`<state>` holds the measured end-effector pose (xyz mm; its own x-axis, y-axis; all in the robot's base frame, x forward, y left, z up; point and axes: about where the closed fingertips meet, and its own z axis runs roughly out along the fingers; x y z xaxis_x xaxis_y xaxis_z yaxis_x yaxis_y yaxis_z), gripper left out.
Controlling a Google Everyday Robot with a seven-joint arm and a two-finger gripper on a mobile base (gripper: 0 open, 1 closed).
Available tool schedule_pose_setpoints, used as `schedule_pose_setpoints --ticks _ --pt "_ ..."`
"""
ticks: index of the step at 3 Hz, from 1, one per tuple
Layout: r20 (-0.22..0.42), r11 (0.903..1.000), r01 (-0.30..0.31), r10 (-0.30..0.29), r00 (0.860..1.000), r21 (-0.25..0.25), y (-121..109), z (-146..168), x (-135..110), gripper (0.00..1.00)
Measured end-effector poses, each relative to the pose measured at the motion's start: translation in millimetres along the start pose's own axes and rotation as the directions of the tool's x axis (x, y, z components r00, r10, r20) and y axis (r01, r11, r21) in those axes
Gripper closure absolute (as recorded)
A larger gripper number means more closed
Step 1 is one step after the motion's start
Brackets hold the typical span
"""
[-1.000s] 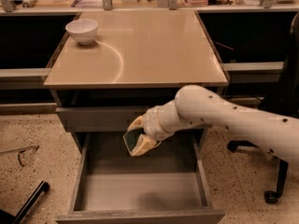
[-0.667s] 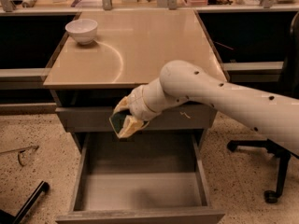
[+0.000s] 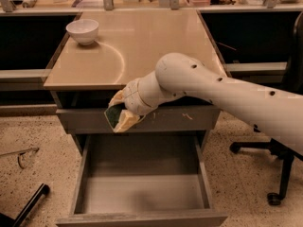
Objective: Pick sponge from middle drawer and place on counter
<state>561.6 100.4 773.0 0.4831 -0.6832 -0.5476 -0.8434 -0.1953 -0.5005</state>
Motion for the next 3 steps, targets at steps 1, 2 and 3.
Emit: schedule_pose_setpoints --ticks 1,2,3 --pt "-0.044 0.9961 0.082 -0.081 0.996 0.033 -40 -21 -23 1.0" --pt "-0.109 0.9812 0.181 -0.173 0.979 0.068 -104 -52 -51 1.0" --pt "-0.16 0.9743 0.21 -0.195 0.968 0.083 -160 -71 -54 1.0"
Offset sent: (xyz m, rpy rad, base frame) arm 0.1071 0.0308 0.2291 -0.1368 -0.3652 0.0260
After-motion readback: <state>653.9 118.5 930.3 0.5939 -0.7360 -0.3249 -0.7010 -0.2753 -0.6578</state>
